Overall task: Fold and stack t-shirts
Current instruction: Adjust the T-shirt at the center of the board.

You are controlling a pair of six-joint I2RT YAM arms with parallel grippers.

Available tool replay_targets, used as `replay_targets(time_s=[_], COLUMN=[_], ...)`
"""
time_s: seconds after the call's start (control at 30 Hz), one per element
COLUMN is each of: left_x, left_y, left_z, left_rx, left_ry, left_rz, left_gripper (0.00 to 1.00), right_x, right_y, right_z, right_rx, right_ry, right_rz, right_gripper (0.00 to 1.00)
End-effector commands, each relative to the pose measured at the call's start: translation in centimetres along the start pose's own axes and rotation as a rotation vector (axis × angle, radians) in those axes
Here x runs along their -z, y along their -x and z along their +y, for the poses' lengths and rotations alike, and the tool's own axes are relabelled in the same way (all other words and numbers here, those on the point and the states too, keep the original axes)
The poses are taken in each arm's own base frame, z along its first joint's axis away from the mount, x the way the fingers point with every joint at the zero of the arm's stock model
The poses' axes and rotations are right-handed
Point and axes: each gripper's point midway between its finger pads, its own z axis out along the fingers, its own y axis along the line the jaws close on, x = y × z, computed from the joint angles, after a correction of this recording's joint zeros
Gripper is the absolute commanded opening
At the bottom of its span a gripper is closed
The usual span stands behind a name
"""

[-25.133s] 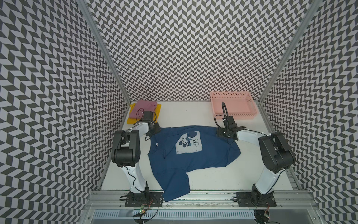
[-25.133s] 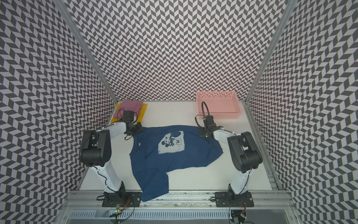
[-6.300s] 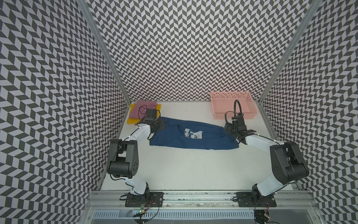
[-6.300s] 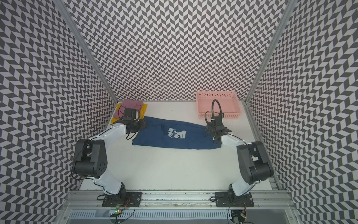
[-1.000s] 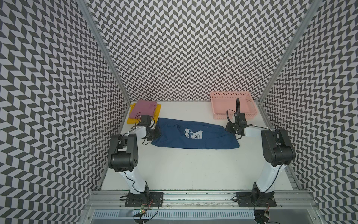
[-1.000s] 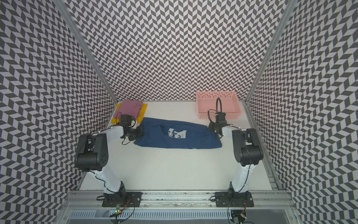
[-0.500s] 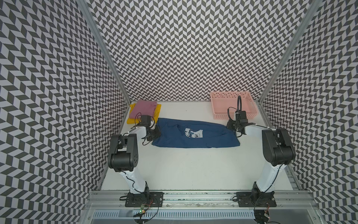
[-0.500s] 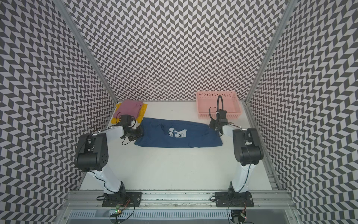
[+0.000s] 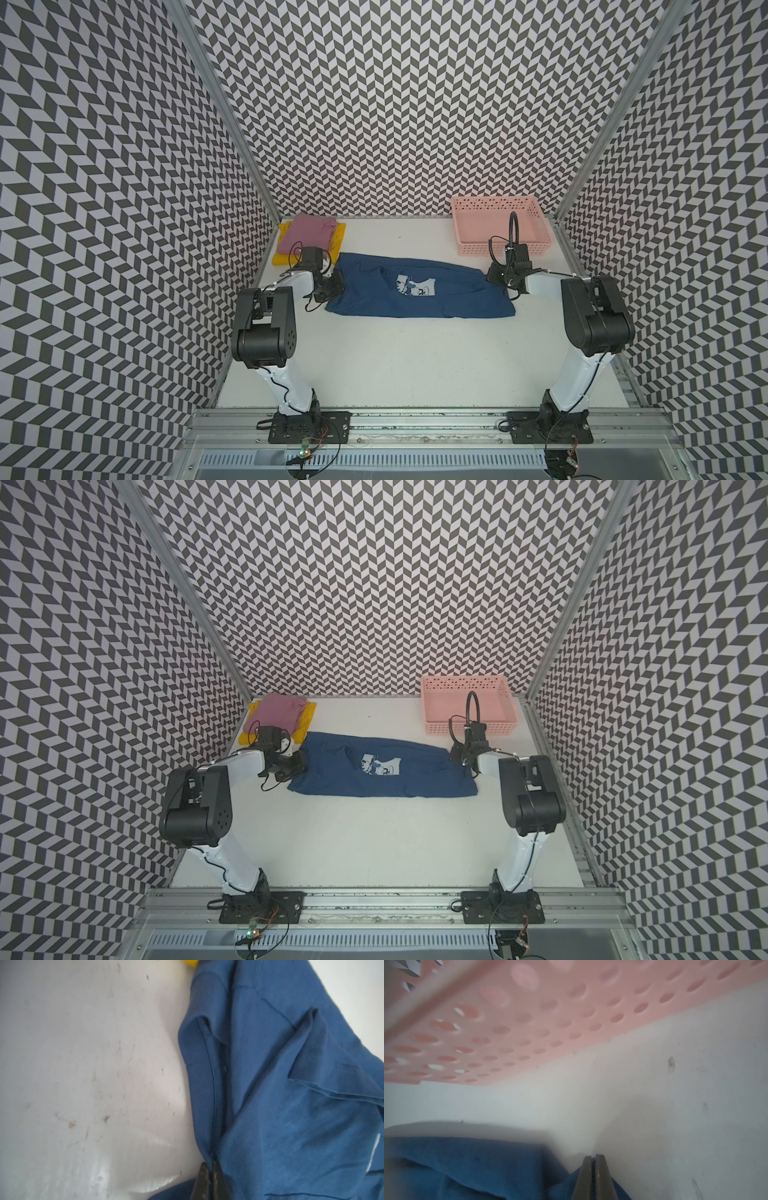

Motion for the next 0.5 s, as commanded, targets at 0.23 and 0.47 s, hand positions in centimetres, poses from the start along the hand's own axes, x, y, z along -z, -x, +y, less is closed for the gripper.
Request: replay_targets(time_s=[0.23,0.47], left_x=[2.3,1.3], left_y=[5.5,9.1], left_z=[-1.6,-4.2], left_rx=[-0.005,-0.047], left_ry=[0.028,0.032], left_rz=[-0.147,-0.205], left_gripper=[0.0,0.0], right_x=[3.0,6.2], right_y=[-2.9,-7.5], right_z=[0.6,2.2], right_rx=[0.021,0.038], right_ry=[-0.005,0.053], right_rz=[0.013,0.065], right_gripper=[0.0,0.0])
